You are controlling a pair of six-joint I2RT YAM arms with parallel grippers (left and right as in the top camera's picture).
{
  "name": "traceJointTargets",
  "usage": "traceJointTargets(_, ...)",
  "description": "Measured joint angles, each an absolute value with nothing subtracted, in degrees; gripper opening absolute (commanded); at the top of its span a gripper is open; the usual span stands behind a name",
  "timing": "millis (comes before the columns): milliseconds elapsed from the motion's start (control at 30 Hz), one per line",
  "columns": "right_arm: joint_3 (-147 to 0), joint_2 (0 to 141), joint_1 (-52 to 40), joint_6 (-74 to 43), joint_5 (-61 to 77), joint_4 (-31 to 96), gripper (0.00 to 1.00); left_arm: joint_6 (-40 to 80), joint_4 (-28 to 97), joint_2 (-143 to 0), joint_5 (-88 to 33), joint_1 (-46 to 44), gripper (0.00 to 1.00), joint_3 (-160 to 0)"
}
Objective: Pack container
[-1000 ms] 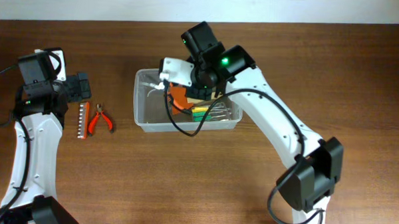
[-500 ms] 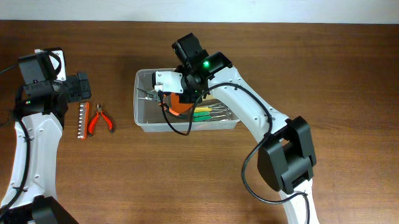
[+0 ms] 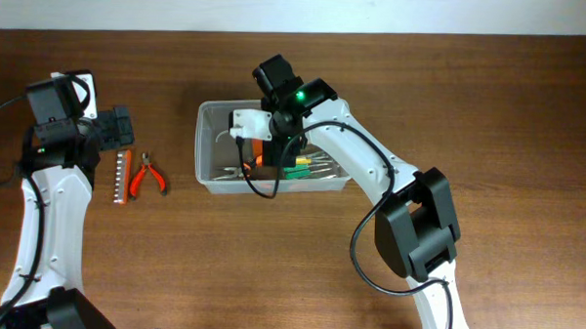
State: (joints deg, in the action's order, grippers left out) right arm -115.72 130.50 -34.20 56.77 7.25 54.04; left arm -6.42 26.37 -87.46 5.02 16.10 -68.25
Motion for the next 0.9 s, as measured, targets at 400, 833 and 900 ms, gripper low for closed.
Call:
traceJointTargets(400, -132.5, 121.3, -25.8, 24.4, 0.8, 69.1, 0.99, -6.4, 26.4, -87.5, 5.0, 16.1, 0.99, -68.2)
traceJointTargets(833, -134.9, 117.3, 8.3, -2.9, 6.2, 82.7, 0.99, -6.4, 29.2, -87.5, 1.5, 16.1, 0.99, -68.5)
traceJointTargets(900, -133.0, 117.4, 11.5, -4.2, 7.5, 82.7, 0.98, -6.2, 30.4, -87.6, -0.7, 16.2, 0.99, -68.5)
